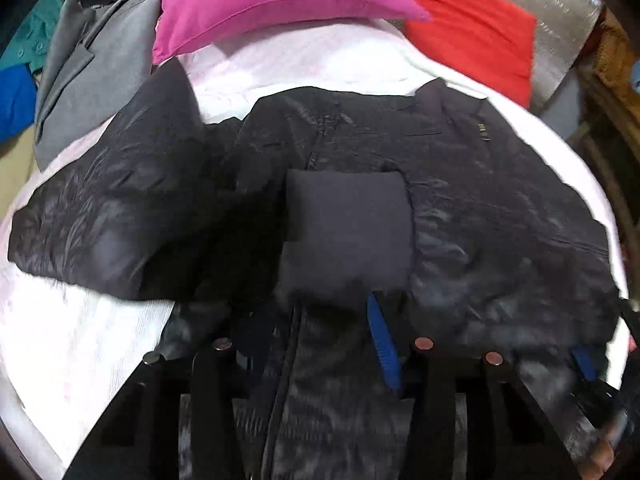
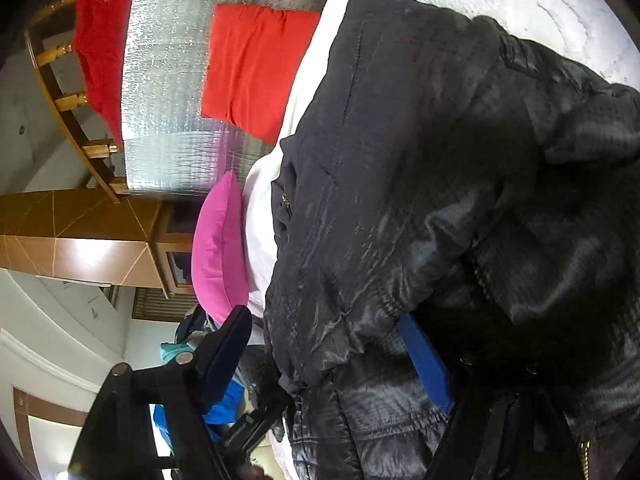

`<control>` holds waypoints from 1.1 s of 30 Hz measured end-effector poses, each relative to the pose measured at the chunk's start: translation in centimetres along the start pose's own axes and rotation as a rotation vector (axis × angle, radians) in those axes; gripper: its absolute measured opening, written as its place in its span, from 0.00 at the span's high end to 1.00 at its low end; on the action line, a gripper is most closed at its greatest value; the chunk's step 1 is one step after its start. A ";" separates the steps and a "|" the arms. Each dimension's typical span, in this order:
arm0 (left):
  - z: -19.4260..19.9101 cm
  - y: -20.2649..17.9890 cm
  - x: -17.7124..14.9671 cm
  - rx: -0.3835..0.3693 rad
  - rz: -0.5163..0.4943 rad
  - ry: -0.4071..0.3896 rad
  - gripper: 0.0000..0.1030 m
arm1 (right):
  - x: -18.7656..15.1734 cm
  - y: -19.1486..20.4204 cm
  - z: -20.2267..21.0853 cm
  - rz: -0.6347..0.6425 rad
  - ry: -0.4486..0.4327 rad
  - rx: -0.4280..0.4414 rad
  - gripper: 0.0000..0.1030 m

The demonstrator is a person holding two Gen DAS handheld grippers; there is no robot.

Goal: Fold large clothes

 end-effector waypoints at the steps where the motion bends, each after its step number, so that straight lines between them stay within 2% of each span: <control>1: -0.5 -0.1 0.2 0.006 -0.004 0.011 0.53 | 0.2 -0.1 -0.1 -0.003 -0.007 0.000 0.27; 2: -1.4 -0.4 0.4 0.032 -0.019 0.034 0.52 | 0.5 -0.3 -0.3 -0.003 -0.016 0.002 0.30; 5: -2.3 -1.0 0.8 0.076 -0.043 0.034 0.52 | 1.1 -0.9 -0.9 -0.015 -0.031 -0.002 0.50; 7: -2.7 -1.2 1.2 0.093 -0.048 0.039 0.51 | 1.3 -1.5 -1.1 -0.040 -0.037 -0.005 0.75; 8: -2.7 -1.2 1.3 0.101 -0.045 0.041 0.51 | 1.4 -1.8 -1.1 -0.053 -0.042 -0.008 0.80; 10: -2.6 -1.2 1.5 0.106 -0.042 0.032 0.53 | 1.3 -1.1 -0.3 -0.020 -0.085 -0.031 0.83; 13: -2.3 -1.1 1.8 0.107 -0.055 0.025 0.56 | 0.2 2.6 2.4 0.179 -0.243 -0.126 0.85; 14: -2.3 -1.0 1.8 0.103 -0.055 0.026 0.56 | -0.3 3.5 3.0 0.218 -0.269 -0.126 0.85; 16: -2.5 -0.9 1.8 0.109 -0.063 0.026 0.56 | -0.9 4.0 3.1 0.265 -0.278 -0.174 0.85; 18: -2.8 -1.0 1.6 0.129 -0.089 0.027 0.54 | -0.6 3.1 1.3 0.249 -0.194 -0.264 0.85; 19: -2.8 -1.1 1.5 0.132 -0.095 0.023 0.54 | -0.3 2.1 0.7 0.201 -0.140 -0.269 0.81; 21: -2.5 -1.3 1.4 0.131 -0.105 0.021 0.54 | 0.3 1.0 1.1 0.119 -0.092 -0.208 0.82; 24: -1.7 -1.3 0.9 0.101 -0.129 0.025 0.54 | 1.1 1.1 3.6 0.146 -0.111 -0.157 0.78; 27: 0.5 -0.9 -0.4 0.040 -0.148 0.010 0.53 | 2.0 0.0 6.7 0.099 -0.116 -0.065 0.76; 29: 2.4 -0.3 -1.7 0.012 -0.167 -0.018 0.47 | 2.9 -1.1 9.4 0.068 -0.161 -0.082 0.61; 30: 3.3 0.1 -2.4 0.003 -0.176 -0.033 0.45 | 3.4 -1.6 10.8 0.053 -0.203 -0.106 0.31; 31: 4.3 0.5 -3.2 -0.014 -0.184 -0.049 0.42 | 3.8 -2.0 12.3 0.039 -0.256 -0.128 0.11; 33: 5.8 1.4 -4.9 -0.037 -0.197 -0.072 0.42 | 4.2 -3.1 14.5 0.046 -0.299 -0.148 0.11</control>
Point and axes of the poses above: each gripper's, at about its wrist camera, not at the fingertips, and z roughly against the way its jaws point, y to its left, x to its top, the point moved 1 cm from there along -z, roughly the way its jaws point, and after that the axes turned 6 degrees about -x, right-handed, at the moved point
